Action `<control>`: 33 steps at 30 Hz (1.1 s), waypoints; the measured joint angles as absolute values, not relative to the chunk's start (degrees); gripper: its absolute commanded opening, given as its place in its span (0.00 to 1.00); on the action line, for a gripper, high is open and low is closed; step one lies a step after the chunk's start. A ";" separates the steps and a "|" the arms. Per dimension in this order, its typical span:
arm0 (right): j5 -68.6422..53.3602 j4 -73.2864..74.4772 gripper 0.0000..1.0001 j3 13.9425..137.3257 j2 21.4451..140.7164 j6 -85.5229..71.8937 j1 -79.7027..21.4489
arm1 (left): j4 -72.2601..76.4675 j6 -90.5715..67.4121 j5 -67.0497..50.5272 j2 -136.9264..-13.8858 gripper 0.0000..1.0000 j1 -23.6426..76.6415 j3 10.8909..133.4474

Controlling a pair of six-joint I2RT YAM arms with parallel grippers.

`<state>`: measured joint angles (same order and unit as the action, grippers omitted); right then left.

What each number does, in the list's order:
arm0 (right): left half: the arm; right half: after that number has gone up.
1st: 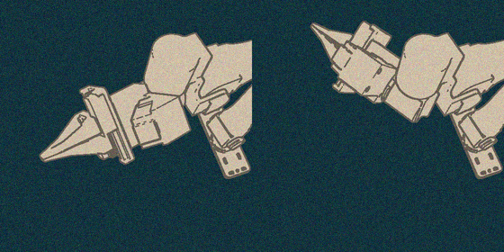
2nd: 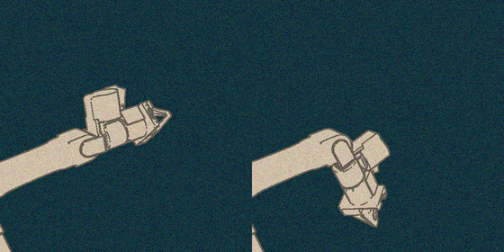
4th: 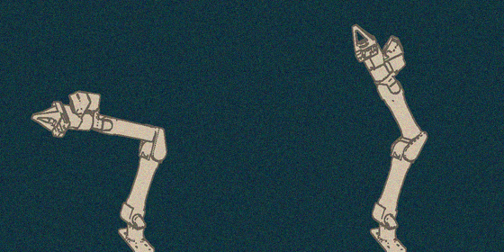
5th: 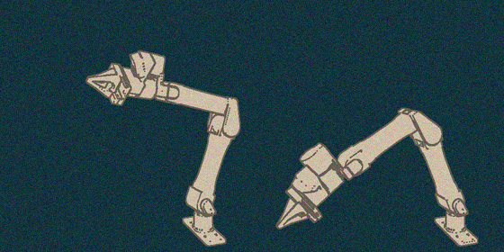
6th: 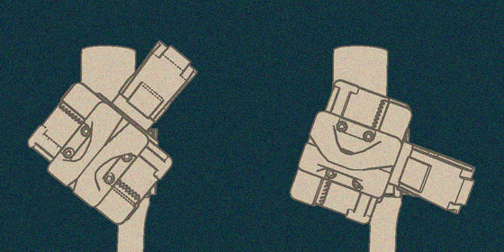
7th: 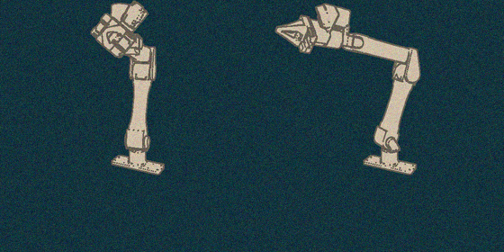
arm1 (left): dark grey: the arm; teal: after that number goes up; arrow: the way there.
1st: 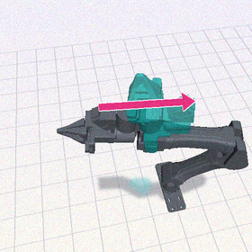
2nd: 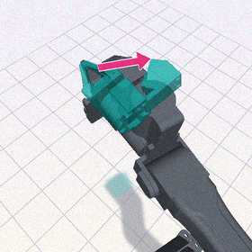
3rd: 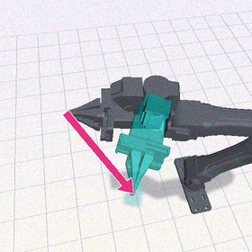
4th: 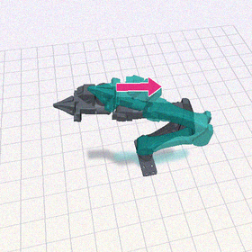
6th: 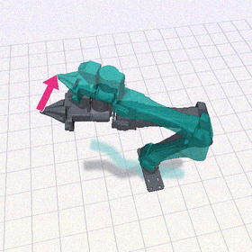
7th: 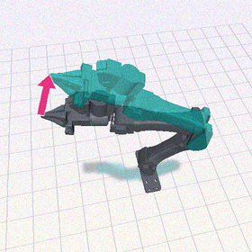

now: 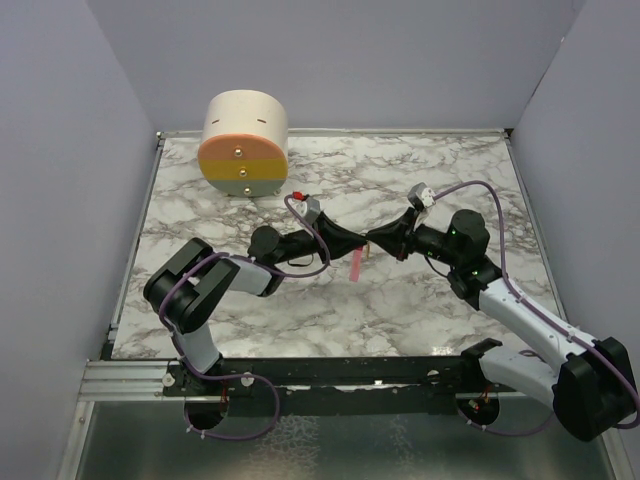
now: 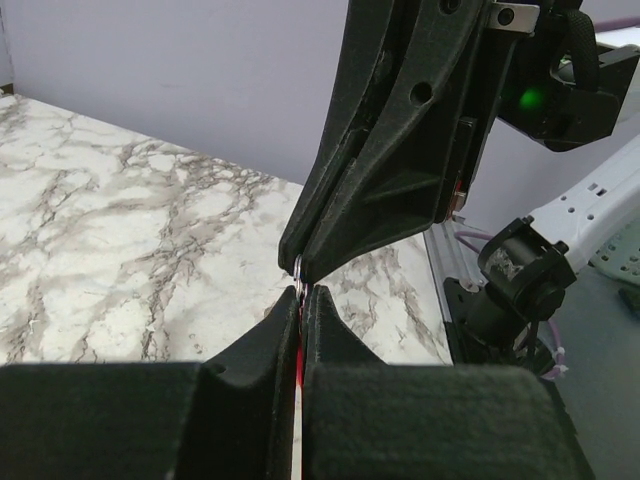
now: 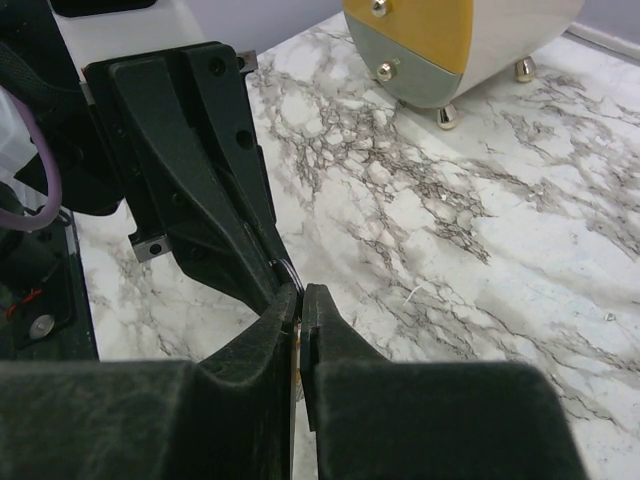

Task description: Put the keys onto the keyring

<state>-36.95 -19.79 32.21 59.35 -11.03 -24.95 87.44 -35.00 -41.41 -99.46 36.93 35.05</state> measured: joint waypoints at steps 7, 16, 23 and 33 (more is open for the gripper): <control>-36.99 -19.73 0.01 32.29 59.24 -10.59 -24.95 | 87.44 -36.51 -43.00 -99.46 0.00 36.64 35.20; -36.14 -16.51 0.01 32.77 56.80 -8.67 -24.95 | 87.55 -39.07 -44.97 -100.77 0.33 35.59 37.12; -34.26 -13.17 0.01 34.59 56.55 -6.72 -24.95 | 87.55 -40.91 -46.33 -101.71 0.35 32.56 37.12; -30.85 -3.99 0.01 39.88 58.89 -3.25 -24.95 | 86.63 -37.74 -46.85 -99.61 0.30 29.93 36.93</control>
